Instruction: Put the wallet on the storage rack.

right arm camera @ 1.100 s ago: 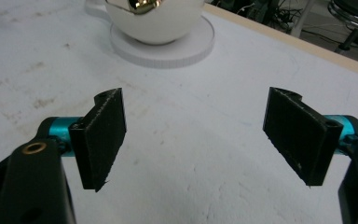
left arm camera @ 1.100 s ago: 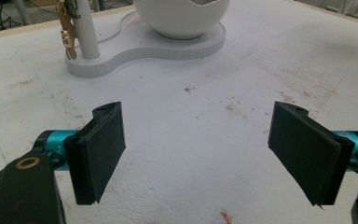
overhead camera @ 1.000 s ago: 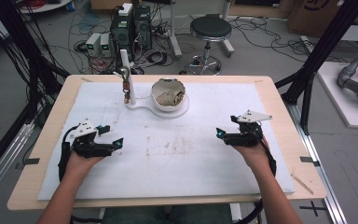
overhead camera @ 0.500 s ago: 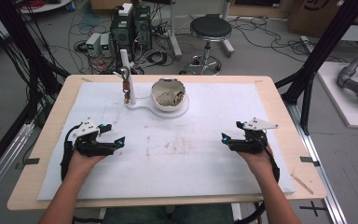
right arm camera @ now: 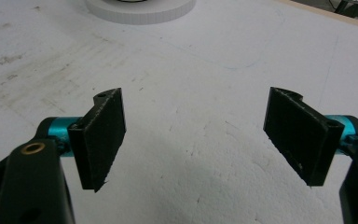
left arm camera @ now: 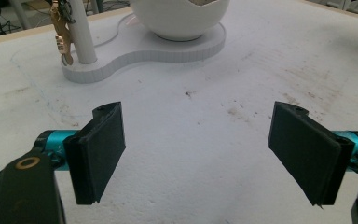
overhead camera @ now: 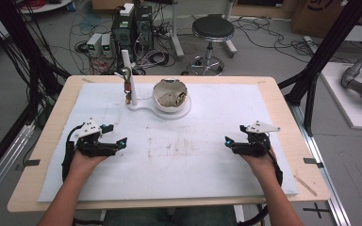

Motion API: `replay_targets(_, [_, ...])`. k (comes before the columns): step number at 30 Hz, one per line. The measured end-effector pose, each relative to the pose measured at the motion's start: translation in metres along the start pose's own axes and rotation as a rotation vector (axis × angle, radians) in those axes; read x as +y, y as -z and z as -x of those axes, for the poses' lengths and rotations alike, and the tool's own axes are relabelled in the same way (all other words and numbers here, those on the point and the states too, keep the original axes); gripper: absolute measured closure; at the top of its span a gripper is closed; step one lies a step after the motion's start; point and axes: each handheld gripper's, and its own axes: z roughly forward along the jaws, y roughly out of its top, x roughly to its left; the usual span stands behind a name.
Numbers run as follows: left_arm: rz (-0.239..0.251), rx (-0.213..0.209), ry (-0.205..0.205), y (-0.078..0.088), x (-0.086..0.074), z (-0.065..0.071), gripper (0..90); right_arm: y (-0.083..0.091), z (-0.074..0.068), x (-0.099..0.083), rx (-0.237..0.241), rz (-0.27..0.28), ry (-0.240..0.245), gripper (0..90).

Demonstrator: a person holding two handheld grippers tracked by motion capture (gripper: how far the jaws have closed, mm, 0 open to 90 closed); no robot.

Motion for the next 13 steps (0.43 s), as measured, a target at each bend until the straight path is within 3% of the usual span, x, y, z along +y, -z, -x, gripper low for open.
replay_targets(13, [-0.013,-0.002,0.009,-0.0049,-0.0001,0.0012,18.7,-0.0005,-0.0002,-0.0038,-0.002,-0.014,-0.006,21.3])
